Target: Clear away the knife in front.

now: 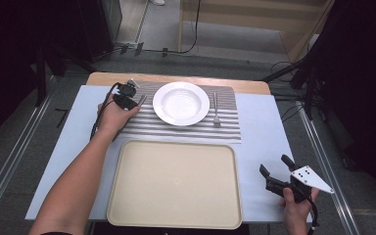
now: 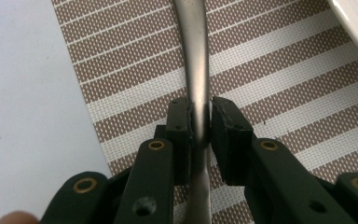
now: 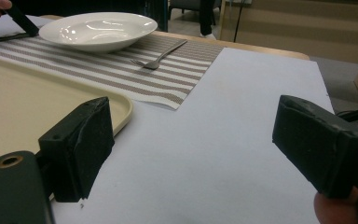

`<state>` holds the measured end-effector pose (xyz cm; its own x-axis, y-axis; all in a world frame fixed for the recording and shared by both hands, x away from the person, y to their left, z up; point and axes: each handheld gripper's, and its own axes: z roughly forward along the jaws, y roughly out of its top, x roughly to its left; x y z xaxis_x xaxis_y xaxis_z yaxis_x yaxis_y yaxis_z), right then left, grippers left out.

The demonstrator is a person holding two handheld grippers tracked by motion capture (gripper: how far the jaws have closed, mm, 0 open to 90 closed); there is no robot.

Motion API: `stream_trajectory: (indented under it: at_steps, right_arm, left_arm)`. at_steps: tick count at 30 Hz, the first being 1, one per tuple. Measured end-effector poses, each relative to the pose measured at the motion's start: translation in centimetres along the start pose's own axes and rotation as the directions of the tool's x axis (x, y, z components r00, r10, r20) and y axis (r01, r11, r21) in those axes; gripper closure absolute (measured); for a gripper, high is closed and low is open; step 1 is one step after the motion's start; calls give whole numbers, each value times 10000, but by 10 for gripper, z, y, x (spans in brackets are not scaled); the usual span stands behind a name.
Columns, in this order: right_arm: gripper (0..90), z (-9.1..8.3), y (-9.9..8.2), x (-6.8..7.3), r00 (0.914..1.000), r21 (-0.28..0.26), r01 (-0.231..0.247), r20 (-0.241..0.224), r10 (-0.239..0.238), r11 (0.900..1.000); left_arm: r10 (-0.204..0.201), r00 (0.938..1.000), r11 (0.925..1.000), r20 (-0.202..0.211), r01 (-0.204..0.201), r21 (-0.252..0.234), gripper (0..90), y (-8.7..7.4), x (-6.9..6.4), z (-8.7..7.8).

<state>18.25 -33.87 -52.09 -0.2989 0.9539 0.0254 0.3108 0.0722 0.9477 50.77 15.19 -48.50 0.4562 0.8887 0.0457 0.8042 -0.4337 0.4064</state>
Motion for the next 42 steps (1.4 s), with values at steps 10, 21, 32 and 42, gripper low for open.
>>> stream_trajectory:
  at_steps: [10, 21, 32, 42]
  right_arm:
    - [131, -1, 0, 0, 10000, -32, 27, 13, -27, 10000]
    - [132, -1, 0, -2, 10000, -49, -47, 14, 47, 10000]
    - [131, -1, 1, 0, 10000, -55, 22, -6, -22, 10000]
    - [131, -1, 1, 1, 10000, -80, 49, -19, -49, 10000]
  left_arm:
    - [-237, 9997, 9995, 58, 236, 229, 788, 3, 0, 0]
    - [-386, 9988, 9992, 289, 387, -56, 790, 1, 10, -13]
    - [-242, 9981, 9990, 561, 263, -371, 789, -1, 6, -33]
    - [-31, 9978, 9979, 660, 74, -639, 789, -14, -5, -56]
